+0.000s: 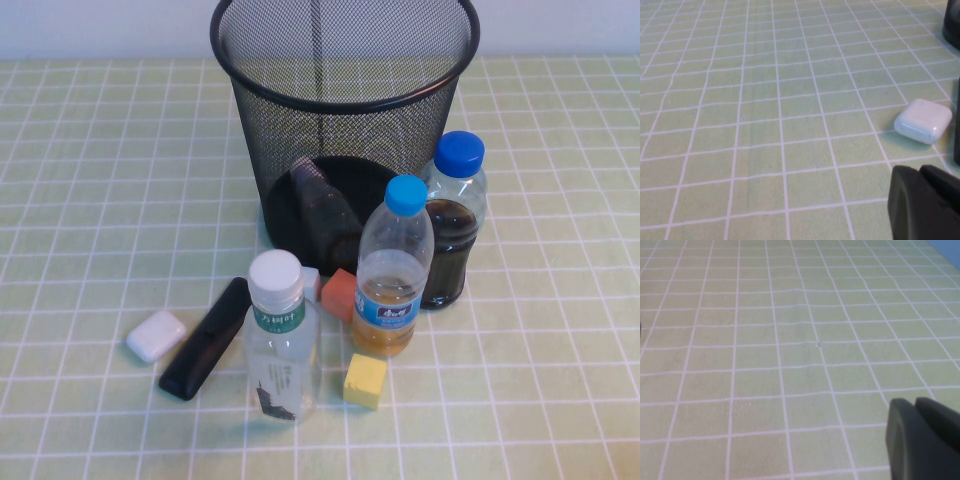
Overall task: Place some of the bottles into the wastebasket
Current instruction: Pick up a bottle from the table with left arm
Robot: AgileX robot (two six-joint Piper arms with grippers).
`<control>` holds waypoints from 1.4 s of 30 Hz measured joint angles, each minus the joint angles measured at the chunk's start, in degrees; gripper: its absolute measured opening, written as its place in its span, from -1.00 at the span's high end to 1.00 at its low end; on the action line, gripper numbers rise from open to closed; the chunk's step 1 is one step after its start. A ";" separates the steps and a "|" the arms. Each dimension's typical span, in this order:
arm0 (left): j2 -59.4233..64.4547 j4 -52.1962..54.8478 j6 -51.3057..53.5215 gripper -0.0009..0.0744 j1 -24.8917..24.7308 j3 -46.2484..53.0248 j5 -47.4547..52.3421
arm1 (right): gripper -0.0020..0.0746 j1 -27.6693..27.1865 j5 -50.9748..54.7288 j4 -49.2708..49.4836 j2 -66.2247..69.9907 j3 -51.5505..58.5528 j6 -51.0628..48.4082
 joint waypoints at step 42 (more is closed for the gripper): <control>18.01 -16.45 5.38 0.99 -21.79 -30.24 13.89 | 0.97 0.00 0.00 0.00 0.00 0.00 0.00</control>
